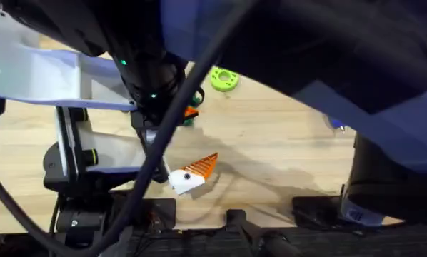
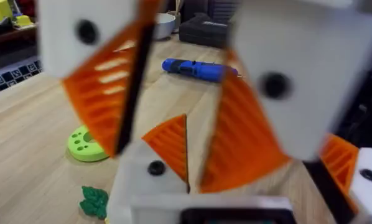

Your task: Pick up the gripper from the table and insert it into the empty holder that is missing its gripper. Then pick up a screw, insert it into the mounting hole, and use the screwdriver to tighten it. Finally, clean up the table by picking up the vegetable and placing it into the bucket.

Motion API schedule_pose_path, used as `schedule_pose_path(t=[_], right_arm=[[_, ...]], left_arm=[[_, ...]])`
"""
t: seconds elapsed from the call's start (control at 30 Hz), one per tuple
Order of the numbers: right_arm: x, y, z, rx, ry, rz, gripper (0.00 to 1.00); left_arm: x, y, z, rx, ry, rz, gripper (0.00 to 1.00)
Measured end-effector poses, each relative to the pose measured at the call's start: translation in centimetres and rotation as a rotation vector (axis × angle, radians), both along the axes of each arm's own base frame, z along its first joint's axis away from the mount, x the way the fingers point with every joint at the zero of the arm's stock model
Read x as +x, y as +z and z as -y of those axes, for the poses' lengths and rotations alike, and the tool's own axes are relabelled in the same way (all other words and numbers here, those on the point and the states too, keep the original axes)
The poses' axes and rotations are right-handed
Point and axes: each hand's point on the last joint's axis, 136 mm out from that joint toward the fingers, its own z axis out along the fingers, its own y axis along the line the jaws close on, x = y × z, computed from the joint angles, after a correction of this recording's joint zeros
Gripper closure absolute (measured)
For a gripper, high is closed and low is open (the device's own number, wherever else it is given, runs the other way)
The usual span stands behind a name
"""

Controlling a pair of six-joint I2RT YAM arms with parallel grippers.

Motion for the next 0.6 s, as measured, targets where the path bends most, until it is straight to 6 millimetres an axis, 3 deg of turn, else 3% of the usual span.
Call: schedule_pose_path(t=[0.1,0.13,0.6], right_arm=[[-0.04,-0.01,0.02,-0.001,0.001,-0.001,0.089],[-0.05,-0.01,0.03,-0.002,0.002,-0.001,0.034],[-0.06,-0.02,0.04,0.001,-0.018,-0.006,0.008]], left_arm=[[0.00,0.00,0.00,0.000,0.000,0.000,0.015],[0.00,0.00,0.00,0.000,0.000,0.000,0.015],[0.00,0.00,0.00,0.000,0.000,0.000,0.015]])
